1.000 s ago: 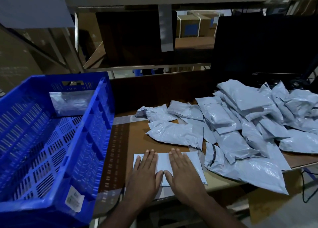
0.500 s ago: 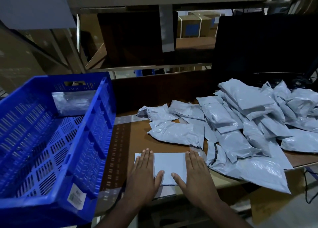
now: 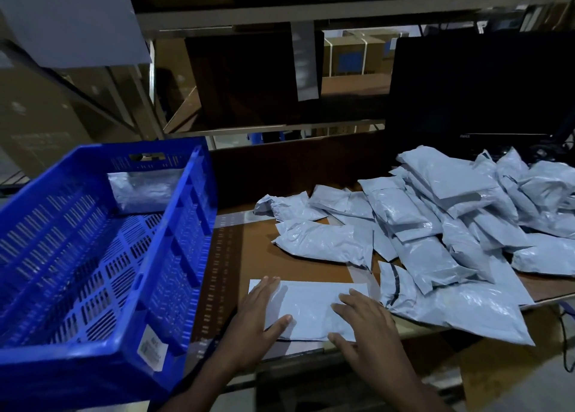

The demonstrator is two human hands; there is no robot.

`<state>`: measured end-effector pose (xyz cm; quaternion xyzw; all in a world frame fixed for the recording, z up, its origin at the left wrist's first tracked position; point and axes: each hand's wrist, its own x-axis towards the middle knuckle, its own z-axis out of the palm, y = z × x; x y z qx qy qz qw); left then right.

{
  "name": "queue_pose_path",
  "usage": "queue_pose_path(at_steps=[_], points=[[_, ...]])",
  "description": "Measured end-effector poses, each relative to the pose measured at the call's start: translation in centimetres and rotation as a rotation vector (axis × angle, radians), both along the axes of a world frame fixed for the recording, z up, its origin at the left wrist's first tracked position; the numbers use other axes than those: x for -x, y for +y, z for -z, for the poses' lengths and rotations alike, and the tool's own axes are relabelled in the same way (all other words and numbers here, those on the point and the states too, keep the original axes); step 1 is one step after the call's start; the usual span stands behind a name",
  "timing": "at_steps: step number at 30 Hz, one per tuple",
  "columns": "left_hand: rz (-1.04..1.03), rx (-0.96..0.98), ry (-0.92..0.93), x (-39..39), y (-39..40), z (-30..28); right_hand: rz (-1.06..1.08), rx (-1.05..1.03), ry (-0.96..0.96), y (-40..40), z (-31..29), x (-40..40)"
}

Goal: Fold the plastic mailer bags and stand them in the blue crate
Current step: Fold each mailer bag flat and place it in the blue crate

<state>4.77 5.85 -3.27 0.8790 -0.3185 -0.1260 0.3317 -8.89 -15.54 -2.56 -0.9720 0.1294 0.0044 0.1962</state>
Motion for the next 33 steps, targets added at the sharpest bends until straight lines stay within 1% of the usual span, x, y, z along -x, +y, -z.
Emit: queue_pose_path(at_steps=[5,7,10,12,14,16,19,21,23,25,28,31,33], points=[[0.085,-0.048,-0.084,1.0,0.3,-0.7,0.043,-0.049,-0.154,-0.1,0.5,-1.2],[0.065,-0.036,-0.113,1.3,0.5,-0.7,0.063,-0.095,-0.256,-0.2,0.2,-1.7],[-0.005,0.049,-0.209,1.0,0.9,-0.8,0.079,-0.203,-0.388,-0.4,-0.6,-2.4],[-0.085,0.107,-0.255,0.6,1.1,-1.7,0.081,-0.261,-0.400,-0.7,-1.6,-2.8],[-0.152,0.139,-0.243,0.3,1.2,-3.4,0.071,-0.313,-0.414,-1.1,-2.6,-3.0],[-0.202,0.195,-0.245,0.0,1.3,-4.9,0.056,-0.415,-0.375,-1.7,-3.8,-2.9],[-0.310,0.344,-0.118,-0.3,1.3,-6.5,0.064,-0.554,-0.301,-3.0,-5.4,-2.6],[-0.386,0.383,-0.074,-0.5,1.0,-7.0,0.116,-0.571,-0.329,-3.6,-5.8,-2.8],[-0.455,0.342,-0.080,-0.8,0.5,-6.6,0.175,-0.471,-0.361,-3.8,-5.4,-3.4],[-0.494,0.285,-0.059,-0.8,0.1,-5.7,0.201,-0.339,-0.323,-3.5,-4.8,-4.2],[-0.443,0.119,-0.087,-0.4,-0.4,-4.0,0.170,-0.092,-0.253,-2.6,-3.9,-4.9],[-0.441,-0.090,-0.217,0.0,-0.7,-3.2,0.115,0.203,-0.206,-2.3,-2.9,-5.3],[-0.433,-0.162,-0.367,0.3,-0.9,-2.8,0.129,0.258,-0.215,-1.9,-2.4,-5.4]])
